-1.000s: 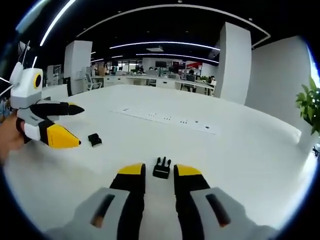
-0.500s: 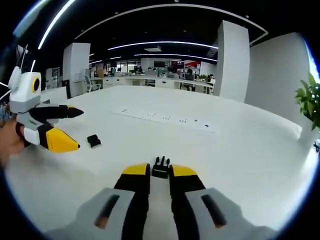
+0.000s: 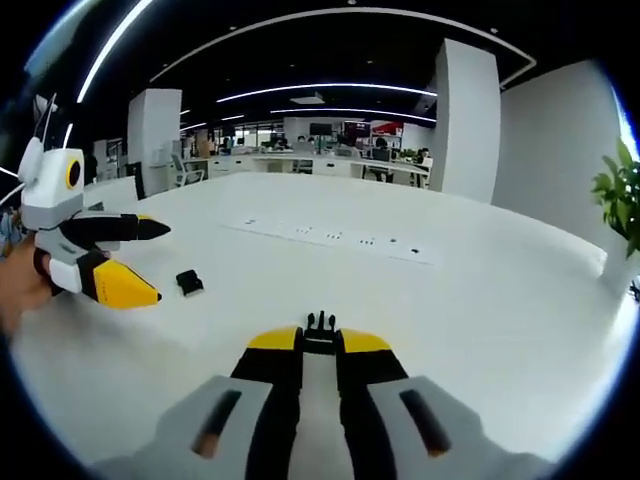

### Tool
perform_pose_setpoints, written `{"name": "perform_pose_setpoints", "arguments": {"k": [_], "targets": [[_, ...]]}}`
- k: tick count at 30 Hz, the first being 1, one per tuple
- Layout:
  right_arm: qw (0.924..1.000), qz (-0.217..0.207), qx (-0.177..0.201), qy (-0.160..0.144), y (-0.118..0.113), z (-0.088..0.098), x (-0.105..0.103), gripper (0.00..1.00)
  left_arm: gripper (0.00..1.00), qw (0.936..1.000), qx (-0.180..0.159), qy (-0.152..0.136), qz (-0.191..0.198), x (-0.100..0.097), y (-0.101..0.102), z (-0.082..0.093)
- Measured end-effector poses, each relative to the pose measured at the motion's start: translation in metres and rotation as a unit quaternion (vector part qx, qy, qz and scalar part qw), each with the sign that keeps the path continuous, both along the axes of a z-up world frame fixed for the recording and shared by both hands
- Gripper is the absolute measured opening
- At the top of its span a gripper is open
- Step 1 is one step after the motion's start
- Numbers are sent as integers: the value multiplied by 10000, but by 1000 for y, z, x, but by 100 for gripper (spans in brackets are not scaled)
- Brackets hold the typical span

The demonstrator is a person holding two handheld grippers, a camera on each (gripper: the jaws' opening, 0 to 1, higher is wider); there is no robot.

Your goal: Snap the two parts of the plastic buckle together until the buckle closes and remains connected.

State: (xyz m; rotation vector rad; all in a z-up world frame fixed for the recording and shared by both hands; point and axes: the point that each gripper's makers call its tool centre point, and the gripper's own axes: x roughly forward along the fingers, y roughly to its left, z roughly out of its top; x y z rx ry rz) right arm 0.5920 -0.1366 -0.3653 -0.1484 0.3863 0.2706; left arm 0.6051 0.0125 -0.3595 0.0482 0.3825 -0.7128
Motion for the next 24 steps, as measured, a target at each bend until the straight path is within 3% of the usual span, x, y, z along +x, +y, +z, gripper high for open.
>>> {"name": "perform_pose_setpoints", "arguments": {"k": [5,13,16,20,21,22,24], "targets": [[10000,38,-10,-7,0,0,-1,12,84,10000,-14,89,-11,-5,-6,2],[10000,76,4,0,1,-1,0,12,74,9972,625,147,374,-4,2,-7],[10000,94,-2,-4,2,-1,0,12,70,9978,526,115,388,-7,4,0],[9999,109,-11,-13,1,0,-1,12,65,9988,488,41,79,-19,-4,11],[9999,110,-13,-14,1,-1,0,12,64,9981,582,-42,-191,-21,-8,13],[9999,108,-11,-12,1,-2,0,12,63,9983,541,7,-222,-23,-10,13],[9999,116,-30,-14,1,-1,0,12,62,9978,242,575,-223,-26,-15,7]]}}
